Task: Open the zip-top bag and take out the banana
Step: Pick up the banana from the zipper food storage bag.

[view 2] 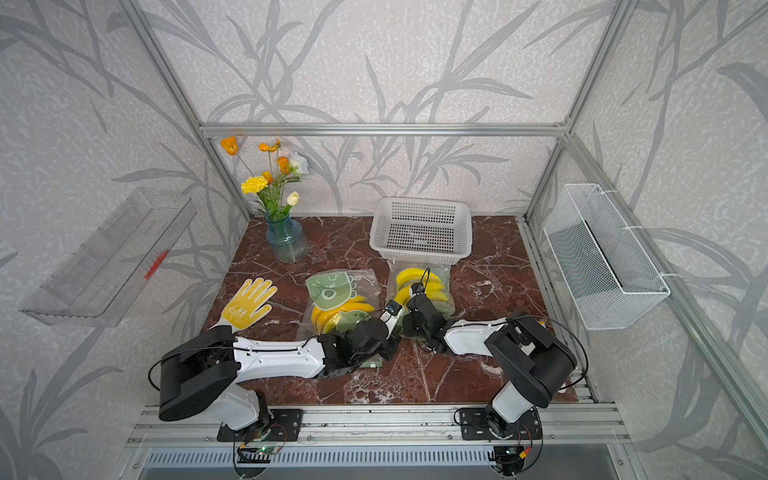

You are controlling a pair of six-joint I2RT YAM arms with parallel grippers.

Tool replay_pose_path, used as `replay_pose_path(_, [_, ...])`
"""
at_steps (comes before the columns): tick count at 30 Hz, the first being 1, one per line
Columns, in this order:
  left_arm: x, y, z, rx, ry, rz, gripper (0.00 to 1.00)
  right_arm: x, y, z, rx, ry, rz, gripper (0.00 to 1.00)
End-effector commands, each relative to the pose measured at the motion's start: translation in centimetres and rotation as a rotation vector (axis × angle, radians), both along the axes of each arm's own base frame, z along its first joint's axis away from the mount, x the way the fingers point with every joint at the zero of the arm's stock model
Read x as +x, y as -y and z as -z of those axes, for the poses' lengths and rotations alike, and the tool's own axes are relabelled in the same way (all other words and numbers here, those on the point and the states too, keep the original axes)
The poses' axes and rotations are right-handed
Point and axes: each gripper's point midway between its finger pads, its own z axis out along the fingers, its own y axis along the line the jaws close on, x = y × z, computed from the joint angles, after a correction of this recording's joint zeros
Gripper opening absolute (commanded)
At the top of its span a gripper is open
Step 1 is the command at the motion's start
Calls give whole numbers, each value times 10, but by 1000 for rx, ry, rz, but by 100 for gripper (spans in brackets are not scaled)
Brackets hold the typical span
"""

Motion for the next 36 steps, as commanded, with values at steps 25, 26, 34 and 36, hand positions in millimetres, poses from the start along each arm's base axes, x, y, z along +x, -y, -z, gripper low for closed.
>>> replay_pose_path(25, [21, -14, 3, 139, 59, -116, 0, -64, 12, -24, 195, -263, -90, 0])
replay_pose_path(26, [23, -14, 2, 142, 64, -120, 0, -67, 10, -27, 204, -276, -108, 0])
replay_pose_path(34, [25, -10, 3, 166, 75, -111, 0, -85, 1, -48, 259, -324, -215, 0])
replay_pose_path(36, [24, -10, 3, 165, 73, -107, 0, -89, 3, -51, 271, -322, -215, 0])
